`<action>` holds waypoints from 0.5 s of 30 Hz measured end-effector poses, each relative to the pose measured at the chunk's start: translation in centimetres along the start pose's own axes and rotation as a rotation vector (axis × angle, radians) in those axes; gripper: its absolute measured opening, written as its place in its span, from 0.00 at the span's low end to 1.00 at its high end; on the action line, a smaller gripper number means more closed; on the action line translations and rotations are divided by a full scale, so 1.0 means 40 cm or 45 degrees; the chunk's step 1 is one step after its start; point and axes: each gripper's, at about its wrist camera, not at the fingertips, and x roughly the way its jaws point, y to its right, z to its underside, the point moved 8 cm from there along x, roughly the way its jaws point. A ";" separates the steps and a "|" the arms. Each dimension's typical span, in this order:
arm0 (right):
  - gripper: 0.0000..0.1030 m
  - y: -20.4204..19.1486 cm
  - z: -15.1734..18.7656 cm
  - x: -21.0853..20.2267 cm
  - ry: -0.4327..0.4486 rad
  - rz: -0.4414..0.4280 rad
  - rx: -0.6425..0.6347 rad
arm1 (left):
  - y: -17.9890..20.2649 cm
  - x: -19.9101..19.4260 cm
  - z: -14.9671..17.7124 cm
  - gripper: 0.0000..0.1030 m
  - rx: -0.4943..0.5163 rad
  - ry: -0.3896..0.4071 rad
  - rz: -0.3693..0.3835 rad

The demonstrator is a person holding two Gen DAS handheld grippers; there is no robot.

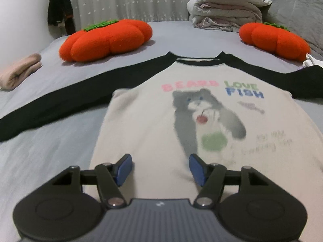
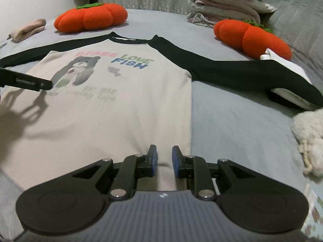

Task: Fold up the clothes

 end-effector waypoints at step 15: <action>0.20 -0.020 0.154 -0.149 -0.081 -0.060 0.102 | -0.082 -0.164 0.156 0.63 0.010 -0.025 -0.018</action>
